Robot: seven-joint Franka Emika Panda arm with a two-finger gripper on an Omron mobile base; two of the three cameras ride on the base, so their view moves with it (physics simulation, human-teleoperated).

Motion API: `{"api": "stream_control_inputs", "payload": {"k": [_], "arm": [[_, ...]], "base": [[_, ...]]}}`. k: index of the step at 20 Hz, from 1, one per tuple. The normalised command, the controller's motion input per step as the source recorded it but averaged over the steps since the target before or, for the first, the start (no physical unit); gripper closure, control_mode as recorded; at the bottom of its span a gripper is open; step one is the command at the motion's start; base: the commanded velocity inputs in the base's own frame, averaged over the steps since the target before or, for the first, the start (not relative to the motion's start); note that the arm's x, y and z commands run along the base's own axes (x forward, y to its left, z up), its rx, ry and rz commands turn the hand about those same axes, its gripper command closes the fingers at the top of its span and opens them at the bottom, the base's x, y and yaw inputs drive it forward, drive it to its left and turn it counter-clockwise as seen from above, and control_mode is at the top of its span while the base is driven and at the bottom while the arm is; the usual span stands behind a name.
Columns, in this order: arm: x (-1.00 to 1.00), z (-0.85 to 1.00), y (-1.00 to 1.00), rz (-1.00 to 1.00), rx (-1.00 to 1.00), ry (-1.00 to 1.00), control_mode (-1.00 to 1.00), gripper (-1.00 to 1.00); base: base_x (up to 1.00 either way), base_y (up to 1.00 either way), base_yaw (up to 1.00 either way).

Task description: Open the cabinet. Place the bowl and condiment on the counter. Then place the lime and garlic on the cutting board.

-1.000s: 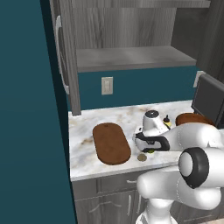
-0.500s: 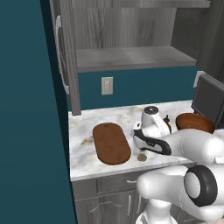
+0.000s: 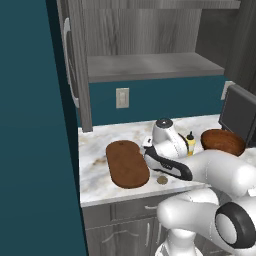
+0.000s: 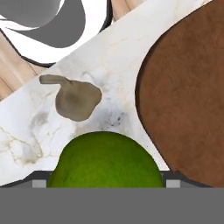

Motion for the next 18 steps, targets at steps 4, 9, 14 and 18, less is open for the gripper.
{"api": "stream_control_inputs", "payload": {"k": [4, 9, 14, 18], "arm": [[0.06, 0.12, 0.37, 0.08, 0.01, 0.00, -1.00, 1.00], [0.04, 0.03, 0.39, 0.08, 0.01, 0.00, -1.00, 1.00], [0.01, 0.00, 0.40, 0.08, 0.00, 0.00, -1.00, 1.00], [0.01, 0.00, 0.40, 0.07, 0.00, 0.00, -1.00, 1.00]], "base": [[0.00, 0.00, 0.00], [0.00, 0.00, 0.00], [0.00, 0.00, 0.00], [0.00, 0.00, 0.00]]}}
